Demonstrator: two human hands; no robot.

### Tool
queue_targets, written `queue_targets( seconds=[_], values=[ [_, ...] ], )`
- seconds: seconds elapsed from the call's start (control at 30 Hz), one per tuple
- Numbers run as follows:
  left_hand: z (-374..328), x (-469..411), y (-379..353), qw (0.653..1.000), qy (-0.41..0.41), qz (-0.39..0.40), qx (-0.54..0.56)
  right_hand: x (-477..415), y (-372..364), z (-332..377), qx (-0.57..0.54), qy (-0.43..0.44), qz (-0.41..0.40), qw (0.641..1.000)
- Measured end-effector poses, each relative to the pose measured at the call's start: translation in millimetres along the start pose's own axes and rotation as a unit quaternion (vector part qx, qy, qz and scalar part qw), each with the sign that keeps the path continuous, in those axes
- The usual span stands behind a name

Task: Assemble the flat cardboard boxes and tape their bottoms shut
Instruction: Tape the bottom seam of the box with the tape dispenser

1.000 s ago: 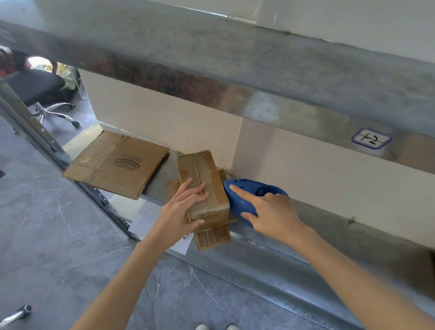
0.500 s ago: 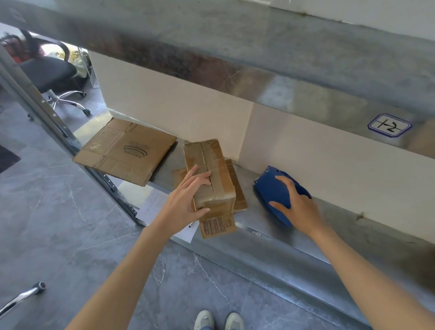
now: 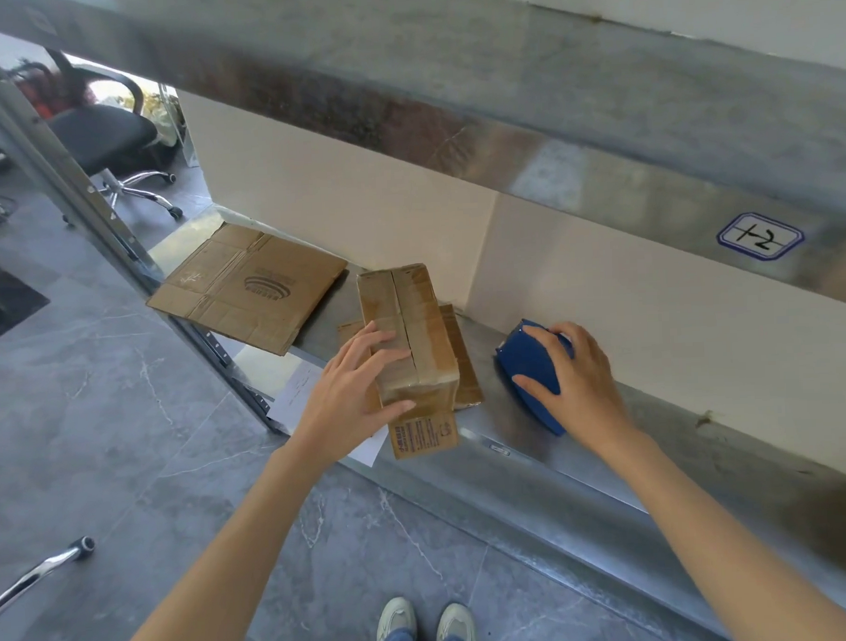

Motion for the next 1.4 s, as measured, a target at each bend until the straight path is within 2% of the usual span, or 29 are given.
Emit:
queue_targets(
  seconds=[0.17,0.3,0.43,0.57,0.77,0.9,1.13,1.23,1.4],
  values=[
    [1,-1,2,1.0,0.011,-0.01,0.008,-17,-13,77,-0.06,0.13,0.067,0.987],
    [0,-1,4,1.0,0.006,-0.023,0.002,-24,-32,108,-0.081,0.174,0.1,0.976],
    [-4,0,2,0.999,-0.026,-0.019,-0.04,-25,-36,104,-0.127,0.149,0.043,0.98],
    [-3,-4,1,0.998,-0.029,-0.021,-0.054,-24,-37,103,-0.117,0.164,0.005,0.98],
    [-1,1,6,0.999,0.035,-0.017,0.023,-25,-40,101,-0.164,0.126,0.071,0.976],
    [3,1,7,0.995,0.074,-0.039,0.051,-24,-36,105,-0.182,0.102,0.05,0.977],
    [3,2,4,0.989,0.096,-0.102,0.054,-26,-39,108,-0.249,0.038,0.013,0.968],
    [5,4,3,0.989,0.1,-0.081,0.069,-28,-39,106,-0.27,0.021,0.019,0.962],
    [7,8,10,0.987,0.129,-0.04,0.083,-21,-42,99,-0.279,0.048,0.091,0.955]
  ],
)
Point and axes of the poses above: each hand's wrist, its own x-axis away from the middle knuckle, its own y-axis out of the back of the hand, z = x × y, the point moved 8 cm from there along -x, towards the middle knuckle, and after that the axes turned 2 degrees about -y, right-handed, at the moved point
